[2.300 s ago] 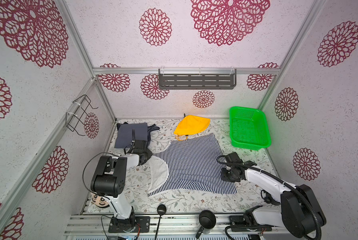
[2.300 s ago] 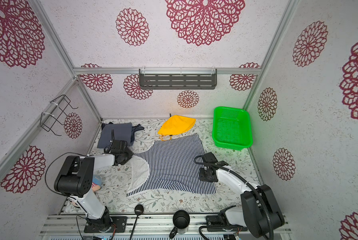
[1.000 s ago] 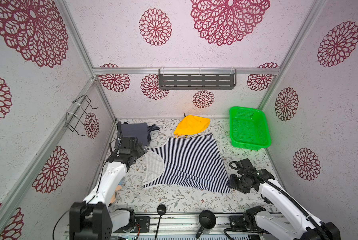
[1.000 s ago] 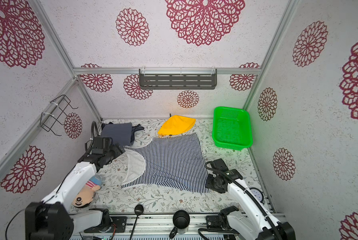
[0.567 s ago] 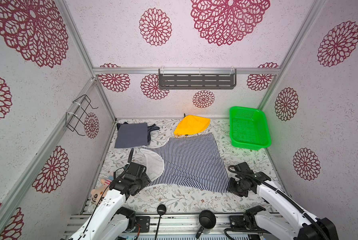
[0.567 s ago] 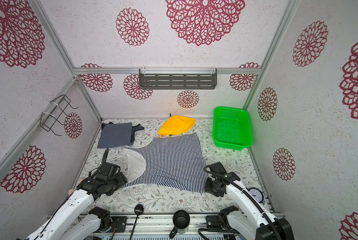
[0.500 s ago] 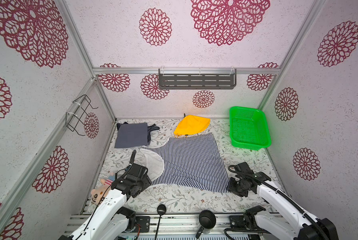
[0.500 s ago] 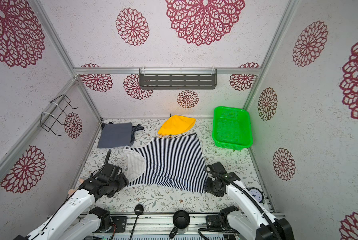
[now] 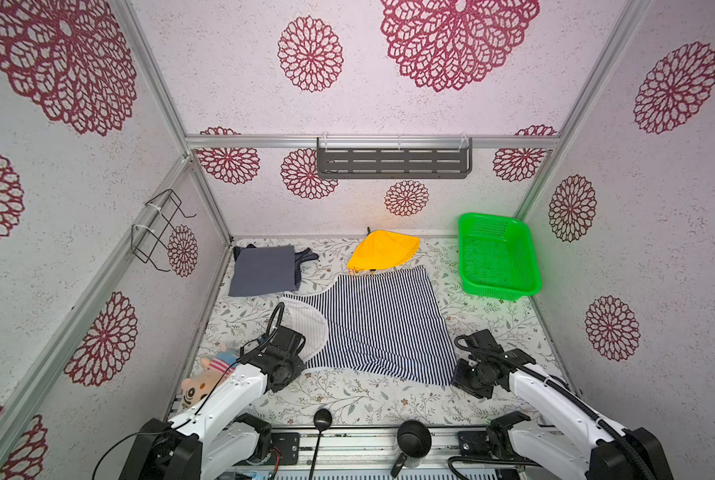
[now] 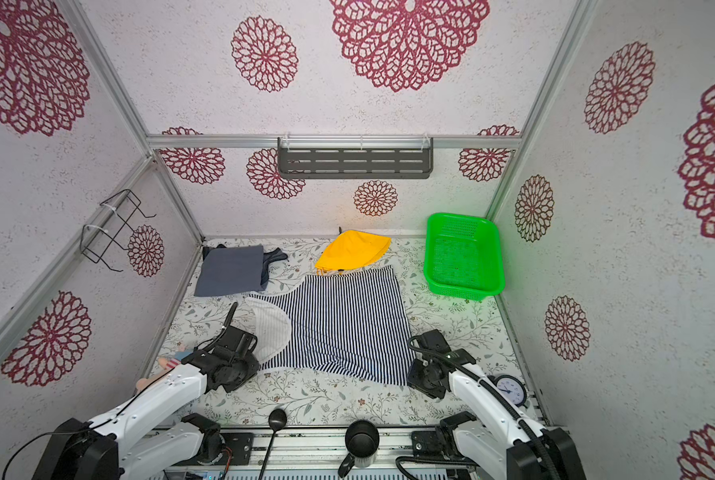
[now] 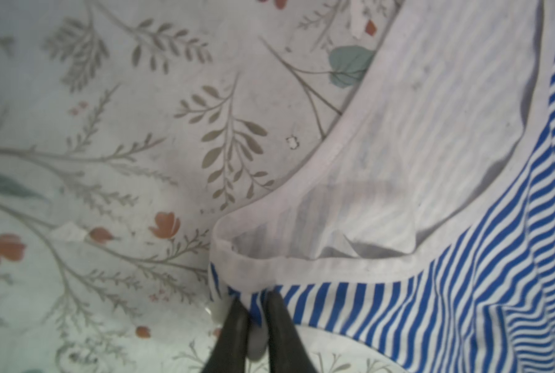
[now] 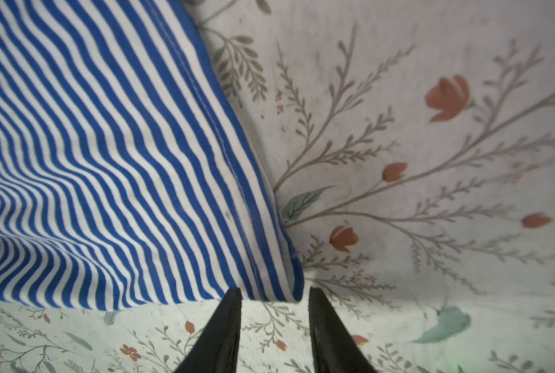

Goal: Fold and stack tank tops
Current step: Smooth out the tank top at the center of the table.

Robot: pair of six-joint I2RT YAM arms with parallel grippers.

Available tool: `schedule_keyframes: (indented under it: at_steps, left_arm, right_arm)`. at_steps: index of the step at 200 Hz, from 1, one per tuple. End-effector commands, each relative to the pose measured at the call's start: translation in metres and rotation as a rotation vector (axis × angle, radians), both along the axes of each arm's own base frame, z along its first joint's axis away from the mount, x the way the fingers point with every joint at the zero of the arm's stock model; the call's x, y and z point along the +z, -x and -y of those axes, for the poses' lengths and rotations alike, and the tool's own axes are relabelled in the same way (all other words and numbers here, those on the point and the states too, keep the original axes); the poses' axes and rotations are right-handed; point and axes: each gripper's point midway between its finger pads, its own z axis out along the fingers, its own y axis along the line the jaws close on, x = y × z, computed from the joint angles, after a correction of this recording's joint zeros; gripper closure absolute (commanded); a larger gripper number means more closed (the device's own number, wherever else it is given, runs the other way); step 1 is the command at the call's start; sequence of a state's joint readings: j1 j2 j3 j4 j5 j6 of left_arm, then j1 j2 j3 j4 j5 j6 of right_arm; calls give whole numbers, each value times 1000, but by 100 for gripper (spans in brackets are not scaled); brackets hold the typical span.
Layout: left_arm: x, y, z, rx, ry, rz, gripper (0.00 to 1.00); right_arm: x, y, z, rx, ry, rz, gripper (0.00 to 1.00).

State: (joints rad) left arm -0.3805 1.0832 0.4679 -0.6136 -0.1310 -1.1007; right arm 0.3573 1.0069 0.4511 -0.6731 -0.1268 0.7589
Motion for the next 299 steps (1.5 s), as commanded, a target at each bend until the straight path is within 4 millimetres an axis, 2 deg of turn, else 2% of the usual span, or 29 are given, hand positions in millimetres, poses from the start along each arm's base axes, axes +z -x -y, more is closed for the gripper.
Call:
schedule_keyframes:
  at_steps: [1, 18, 41, 53, 60, 70, 92, 104, 119, 132, 145, 162, 178, 199, 216, 219, 234, 267, 291, 299]
  left_arm:
    - [20, -23, -4, 11, -21, 80, 100]
    - [28, -23, -15, 23, -46, 83, 100]
    - [30, -18, -34, 72, -51, 84, 100]
    - [30, -19, -40, 94, -42, 96, 100]
    - [30, -20, -43, 101, -40, 102, 96]
    - [32, -22, -45, 106, -42, 110, 95]
    - [41, -32, -46, 98, -40, 133, 95]
    - [46, -37, -45, 89, -38, 141, 95]
    - [47, -38, -45, 80, -42, 136, 94]
    - [45, -37, -46, 85, -46, 135, 92]
    - [42, -36, -48, 94, -41, 140, 92]
    - [43, -39, -48, 99, -29, 151, 93]
    - [47, -45, -49, 93, -30, 158, 97]
    - [55, -56, -48, 82, -31, 175, 97]
    - [58, -66, -47, 74, -27, 188, 97]
    - [59, -67, -47, 74, -26, 189, 97]
    - [61, -74, -46, 62, -27, 187, 98]
    - [67, -84, -45, 42, -32, 191, 99]
    - [70, -83, -46, 43, -34, 197, 99]
    - [70, -83, -47, 45, -36, 199, 99]
  right_arm:
    - [3, -10, -3, -3, 0, 30, 77]
    - [12, -16, -2, 5, 10, 48, 87]
    - [43, -36, -7, 112, 54, 135, 89]
    - [65, -50, -23, 253, 83, 203, 89]
    - [78, -59, -34, 325, 109, 241, 88]
    - [88, -66, -58, 456, 119, 283, 87]
    - [95, -73, -113, 710, 116, 341, 79]
    - [89, -78, -120, 736, 142, 318, 79]
    - [78, -78, -110, 729, 201, 266, 80]
    - [78, -75, -112, 740, 179, 273, 77]
    - [91, -75, -133, 781, 110, 349, 70]
    - [107, -75, -171, 898, 51, 451, 59]
    - [103, -69, -210, 1054, 42, 498, 54]
    - [86, -60, -253, 1225, 66, 531, 48]
    - [75, -55, -280, 1302, 65, 553, 38]
    - [77, -54, -284, 1310, 61, 563, 33]
    - [68, -49, -302, 1348, 56, 564, 31]
    - [49, -42, -319, 1359, 72, 562, 32]
    - [42, -56, -313, 1303, 177, 565, 45]
    - [43, -60, -313, 1282, 186, 572, 55]
